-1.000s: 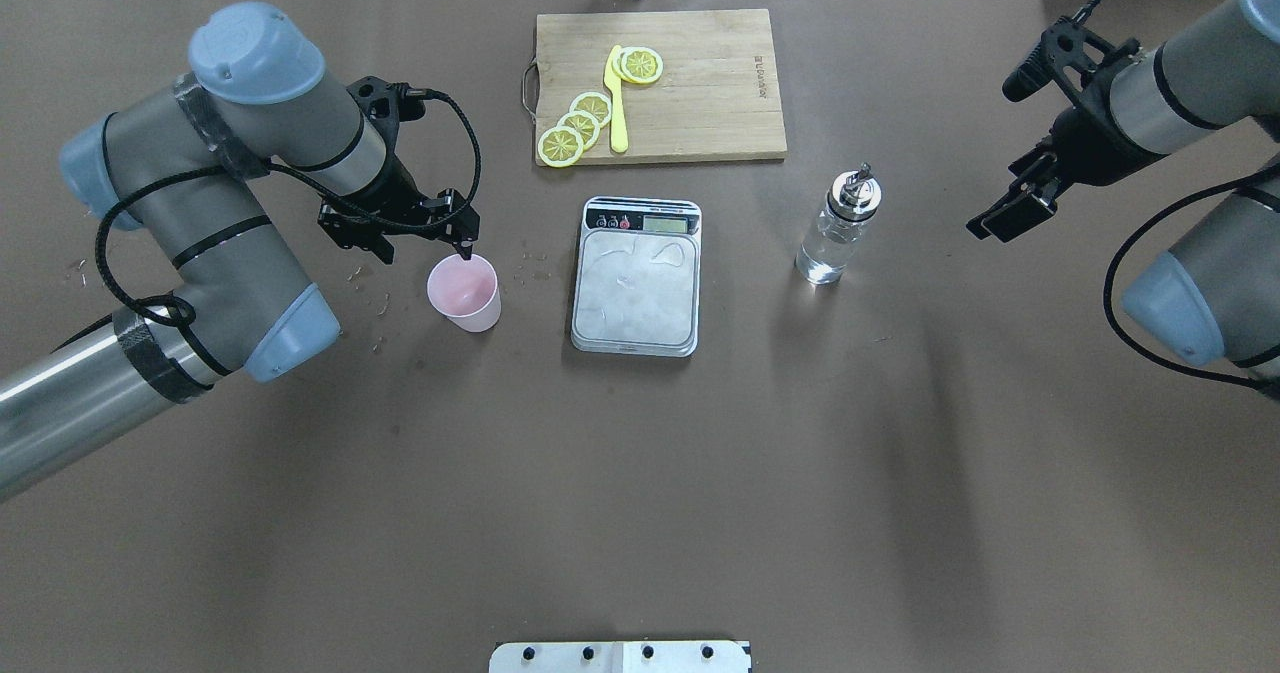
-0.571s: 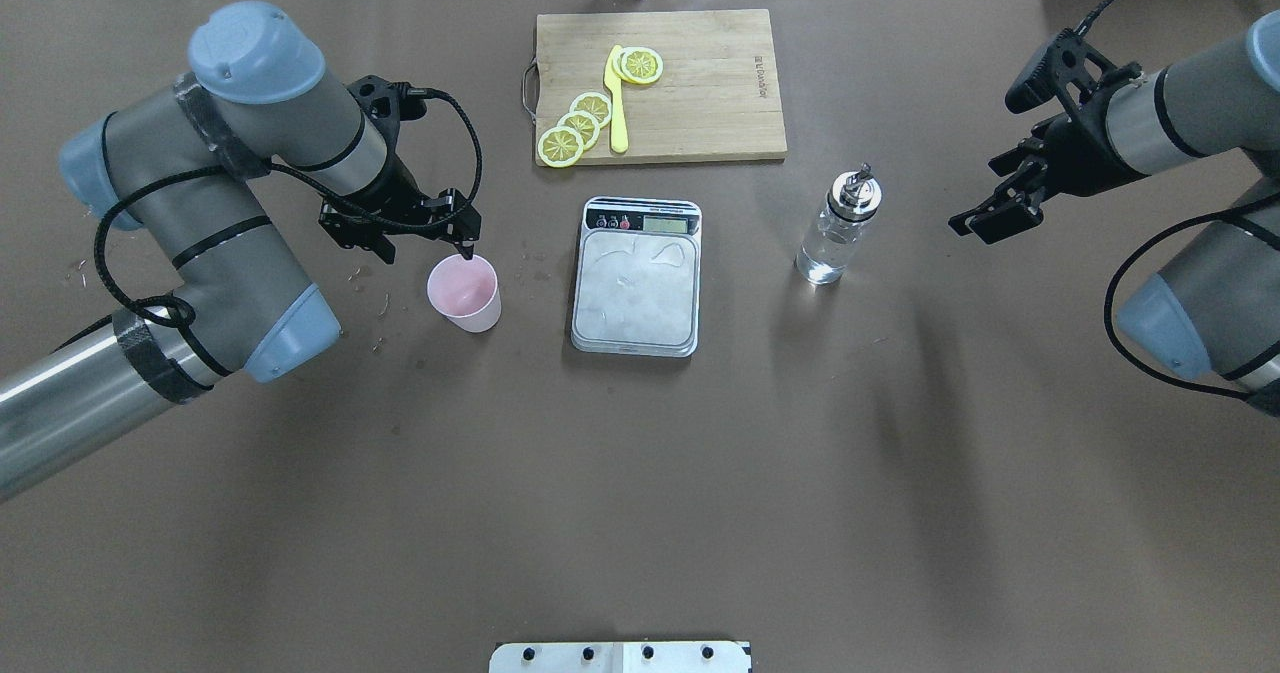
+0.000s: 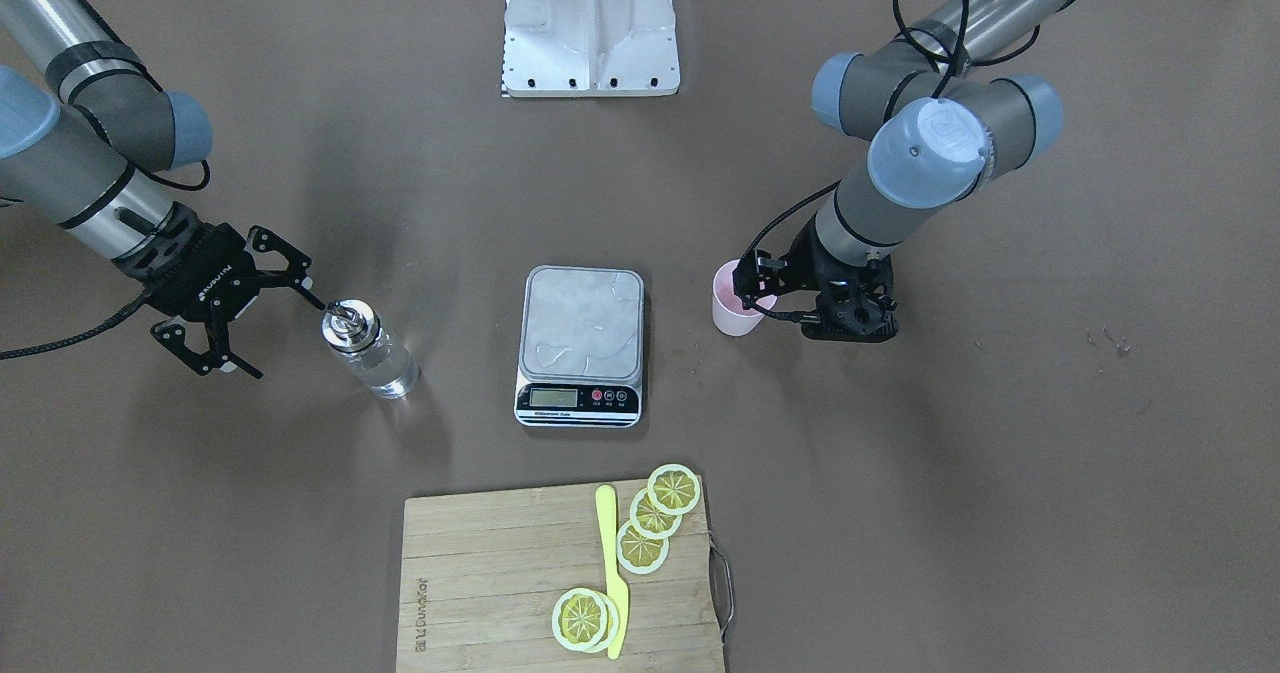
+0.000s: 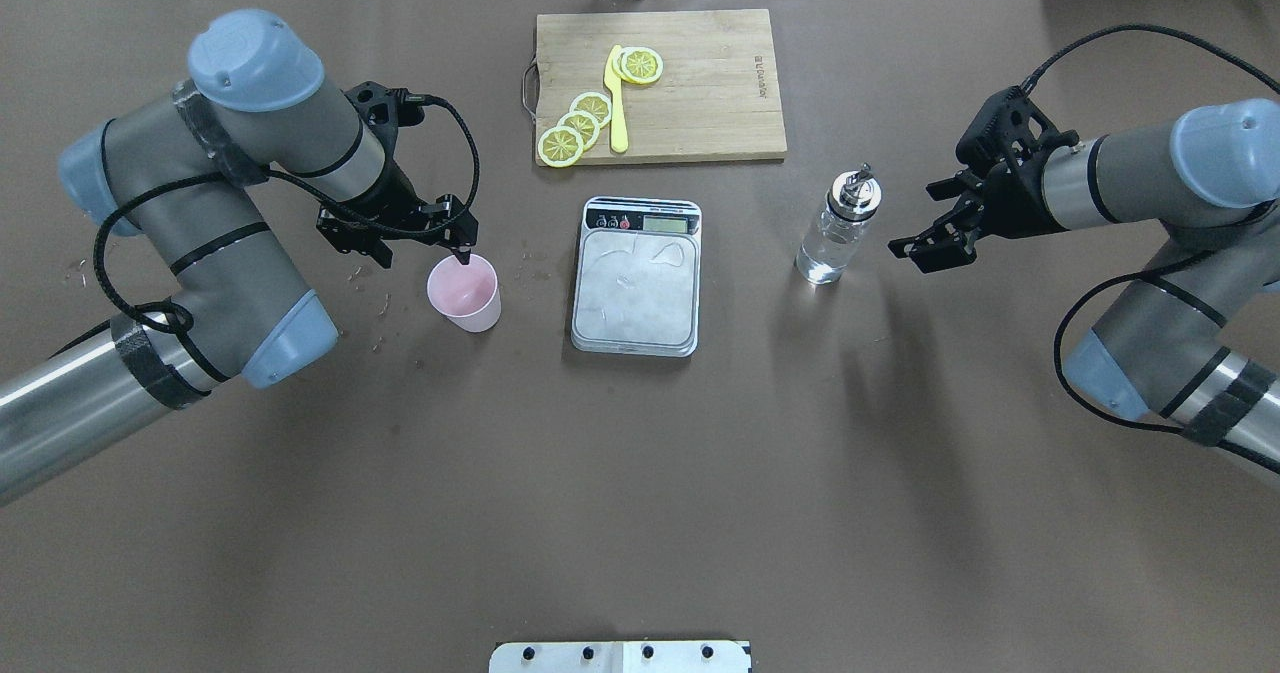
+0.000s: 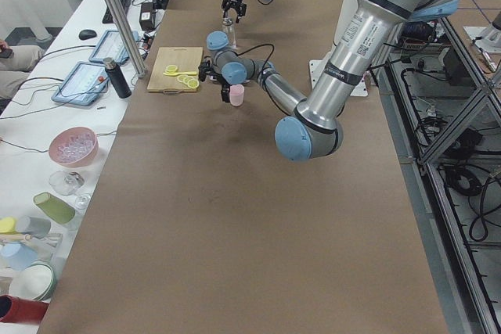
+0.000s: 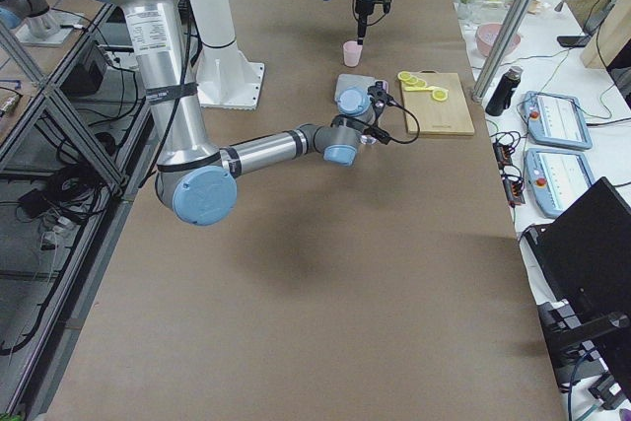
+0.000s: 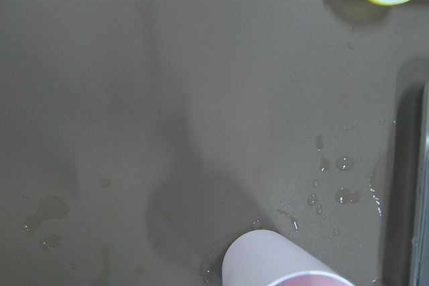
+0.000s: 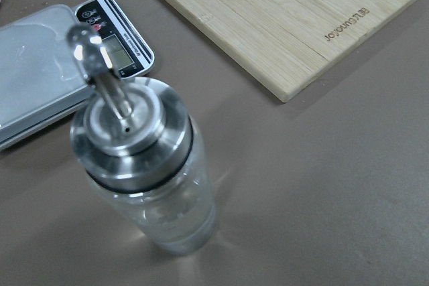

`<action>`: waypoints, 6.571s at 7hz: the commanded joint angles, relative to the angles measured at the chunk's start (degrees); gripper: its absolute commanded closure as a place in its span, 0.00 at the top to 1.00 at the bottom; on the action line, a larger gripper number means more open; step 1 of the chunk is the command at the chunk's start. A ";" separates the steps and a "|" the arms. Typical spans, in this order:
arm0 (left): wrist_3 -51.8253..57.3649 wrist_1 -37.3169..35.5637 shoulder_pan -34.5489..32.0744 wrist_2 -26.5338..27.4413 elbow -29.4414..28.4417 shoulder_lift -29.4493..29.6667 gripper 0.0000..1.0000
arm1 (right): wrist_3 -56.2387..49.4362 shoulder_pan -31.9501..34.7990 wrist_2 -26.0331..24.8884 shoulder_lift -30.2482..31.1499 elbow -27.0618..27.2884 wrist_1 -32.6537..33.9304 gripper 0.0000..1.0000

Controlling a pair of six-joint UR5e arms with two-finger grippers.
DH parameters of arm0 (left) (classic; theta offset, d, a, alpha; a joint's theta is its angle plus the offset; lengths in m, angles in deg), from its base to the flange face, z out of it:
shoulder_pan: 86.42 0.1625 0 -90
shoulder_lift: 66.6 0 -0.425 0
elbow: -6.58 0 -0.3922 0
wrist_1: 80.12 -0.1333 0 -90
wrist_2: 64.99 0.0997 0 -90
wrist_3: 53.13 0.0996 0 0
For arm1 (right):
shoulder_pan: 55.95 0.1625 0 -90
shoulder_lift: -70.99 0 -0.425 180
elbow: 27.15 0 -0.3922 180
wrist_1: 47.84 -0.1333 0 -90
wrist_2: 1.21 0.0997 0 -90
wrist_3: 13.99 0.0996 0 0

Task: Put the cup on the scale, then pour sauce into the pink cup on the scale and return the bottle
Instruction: 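Grasp the pink cup with the left gripper while the right gripper grasps the glass bottle, then carry the pink cup onto the scale with the left gripper, then release the cup and withdraw the left gripper while the right gripper lifts the bottle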

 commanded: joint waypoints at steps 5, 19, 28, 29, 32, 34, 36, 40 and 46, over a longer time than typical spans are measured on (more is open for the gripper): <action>0.22 0.01 3.39 4.00 -0.12 -0.35 0.67 | 0.54 -0.74 -3.28 -2.52 -0.27 -0.54 1.00; -0.48 -0.51 3.75 4.09 1.99 2.80 0.00 | 1.42 -6.79 -7.13 -1.90 -1.85 -4.93 1.00; -10.41 -0.87 10.07 11.46 -0.82 11.06 0.00 | 1.76 -6.80 -11.45 -4.01 -2.91 -5.81 1.00; -10.94 -0.87 10.25 11.56 -1.17 11.60 0.00 | 4.20 -6.89 -11.45 -4.80 -3.26 -5.81 1.00; -11.03 -0.87 10.34 12.00 -3.46 13.44 0.00 | 4.40 -6.98 -12.50 -5.16 -4.14 -5.81 1.00; -11.03 -0.87 10.34 12.09 -3.55 13.36 0.00 | 4.66 -6.98 -12.68 -5.16 -4.49 -5.81 0.83; -11.29 -0.87 10.51 12.09 -3.55 13.71 0.00 | 6.16 -6.98 -12.68 -5.16 -4.49 -5.81 0.51; -11.47 -0.87 10.60 12.00 -5.39 15.55 0.00 | 9.92 -6.98 -12.59 -5.59 -4.75 -5.81 0.00; -11.47 -0.43 9.99 12.00 -5.75 16.08 0.03 | 21.37 -7.51 -13.65 -8.76 -4.49 -5.37 0.00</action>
